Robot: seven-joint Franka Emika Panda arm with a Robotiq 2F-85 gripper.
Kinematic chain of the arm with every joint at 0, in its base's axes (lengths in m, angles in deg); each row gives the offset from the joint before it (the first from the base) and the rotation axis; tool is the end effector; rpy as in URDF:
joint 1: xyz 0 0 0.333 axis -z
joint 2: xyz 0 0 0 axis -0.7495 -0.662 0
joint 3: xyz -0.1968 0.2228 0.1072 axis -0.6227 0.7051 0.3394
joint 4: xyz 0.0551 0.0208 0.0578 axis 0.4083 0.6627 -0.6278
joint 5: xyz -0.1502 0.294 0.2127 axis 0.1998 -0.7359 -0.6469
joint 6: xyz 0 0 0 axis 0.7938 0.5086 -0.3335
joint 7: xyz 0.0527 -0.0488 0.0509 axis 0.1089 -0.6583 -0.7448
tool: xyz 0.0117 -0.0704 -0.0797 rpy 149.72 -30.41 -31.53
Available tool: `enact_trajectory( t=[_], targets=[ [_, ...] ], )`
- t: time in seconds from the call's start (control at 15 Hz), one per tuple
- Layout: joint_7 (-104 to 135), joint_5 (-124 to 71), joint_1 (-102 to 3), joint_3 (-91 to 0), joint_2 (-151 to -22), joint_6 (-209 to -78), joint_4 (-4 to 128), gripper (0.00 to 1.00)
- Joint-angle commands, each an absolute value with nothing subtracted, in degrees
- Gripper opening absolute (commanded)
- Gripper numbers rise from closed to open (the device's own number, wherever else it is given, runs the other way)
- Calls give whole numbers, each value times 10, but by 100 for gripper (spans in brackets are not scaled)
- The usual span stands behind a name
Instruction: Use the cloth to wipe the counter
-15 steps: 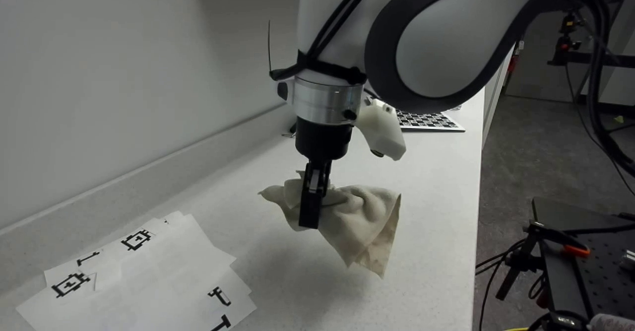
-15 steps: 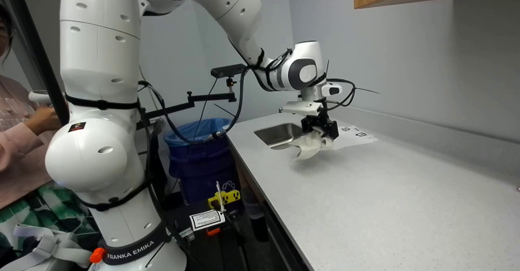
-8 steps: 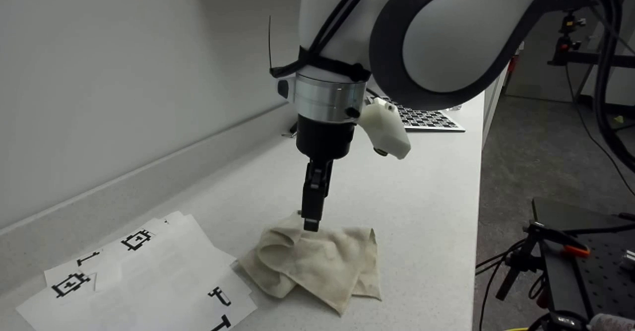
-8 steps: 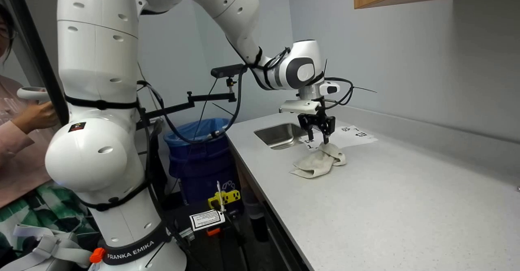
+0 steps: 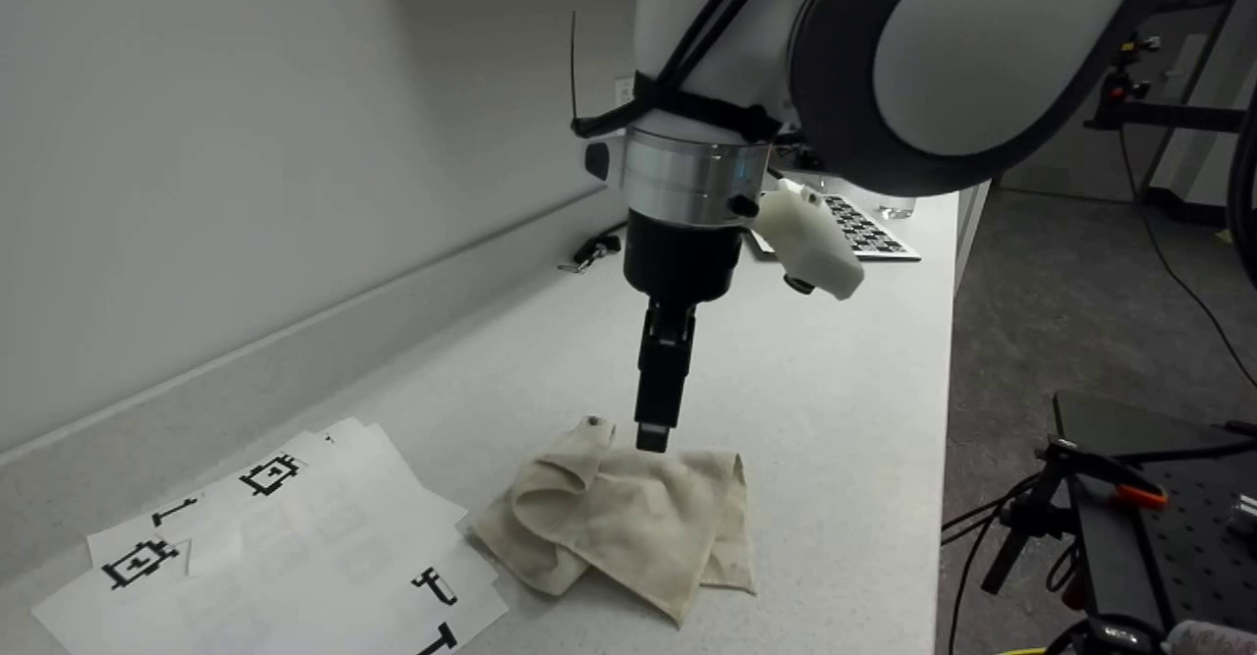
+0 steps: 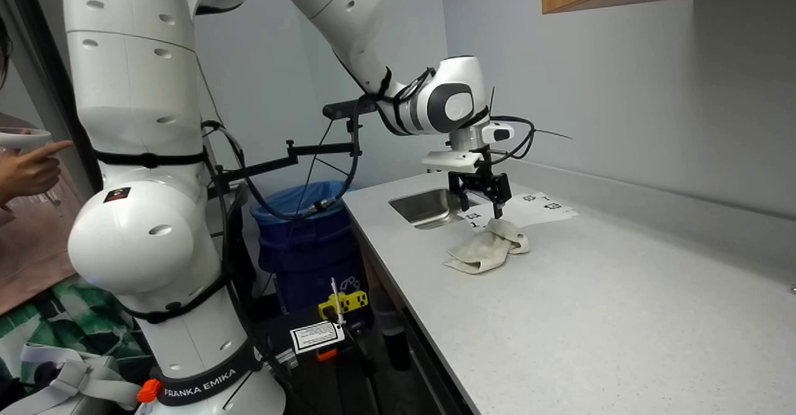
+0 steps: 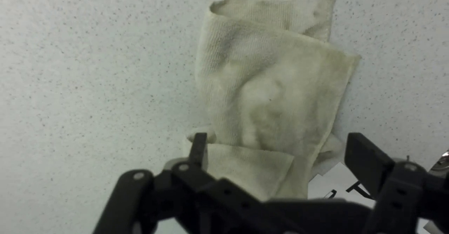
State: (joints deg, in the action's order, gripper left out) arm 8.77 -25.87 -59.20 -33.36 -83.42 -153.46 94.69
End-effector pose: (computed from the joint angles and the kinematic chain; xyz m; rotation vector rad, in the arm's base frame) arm 0.5376 0.1865 0.2945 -3.0596 -0.6382 -0.1761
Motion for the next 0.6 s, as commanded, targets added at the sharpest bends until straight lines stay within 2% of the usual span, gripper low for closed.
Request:
enact_trajectory(
  t=[0.0,0.53],
  targets=[
    [78,-285,-578,-327,-773,-1531,1003,100],
    [154,-314,-580,-335,-690,-1524,1068,100]
  ],
)
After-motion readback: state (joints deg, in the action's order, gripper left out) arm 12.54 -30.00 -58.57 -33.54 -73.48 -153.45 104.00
